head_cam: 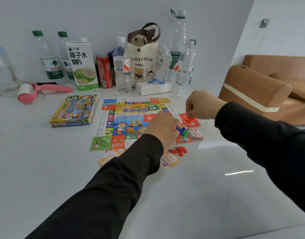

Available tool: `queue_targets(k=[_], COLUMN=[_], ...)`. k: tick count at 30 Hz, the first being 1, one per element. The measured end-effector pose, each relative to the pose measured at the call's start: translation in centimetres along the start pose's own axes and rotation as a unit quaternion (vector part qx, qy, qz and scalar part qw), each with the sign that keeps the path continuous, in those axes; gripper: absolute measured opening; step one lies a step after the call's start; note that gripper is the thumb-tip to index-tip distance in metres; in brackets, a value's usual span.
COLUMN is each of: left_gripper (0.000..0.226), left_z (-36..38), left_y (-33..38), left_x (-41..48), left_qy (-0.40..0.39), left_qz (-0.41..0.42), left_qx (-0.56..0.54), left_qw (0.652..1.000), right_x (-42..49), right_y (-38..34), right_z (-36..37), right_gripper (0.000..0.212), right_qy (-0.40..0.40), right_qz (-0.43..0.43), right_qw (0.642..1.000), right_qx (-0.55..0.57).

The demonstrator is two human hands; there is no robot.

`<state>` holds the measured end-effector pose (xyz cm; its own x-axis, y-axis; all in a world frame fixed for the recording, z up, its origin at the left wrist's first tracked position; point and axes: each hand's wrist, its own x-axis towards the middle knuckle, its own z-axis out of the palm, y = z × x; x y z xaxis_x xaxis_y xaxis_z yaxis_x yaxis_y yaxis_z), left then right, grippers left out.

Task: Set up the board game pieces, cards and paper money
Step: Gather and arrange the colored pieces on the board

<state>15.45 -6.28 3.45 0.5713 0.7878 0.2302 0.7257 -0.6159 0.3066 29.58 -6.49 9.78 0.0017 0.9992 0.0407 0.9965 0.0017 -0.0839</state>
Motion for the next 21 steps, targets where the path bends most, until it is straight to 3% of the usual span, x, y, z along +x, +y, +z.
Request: queue_targets(k=[12,21], left_gripper=[0.026,0.021], left_z=[1.6,1.3], left_y=[1.0,-0.1], left_x=[1.4,0.3], left_qy=[0.013,0.094], left_qz=[0.020,-0.001], left_qx=[0.043,0.010], left_qw=[0.999,0.995], right_x=[0.5,-0.3], right_y=[1.4,0.6], right_z=[1.2,0.6], right_gripper=[0.016,0.012], right_qy=[-0.015,-0.076], right_qz=[0.031,0.007], right_qw=[0.999,0.997], right_qx=[-0.011,0.010])
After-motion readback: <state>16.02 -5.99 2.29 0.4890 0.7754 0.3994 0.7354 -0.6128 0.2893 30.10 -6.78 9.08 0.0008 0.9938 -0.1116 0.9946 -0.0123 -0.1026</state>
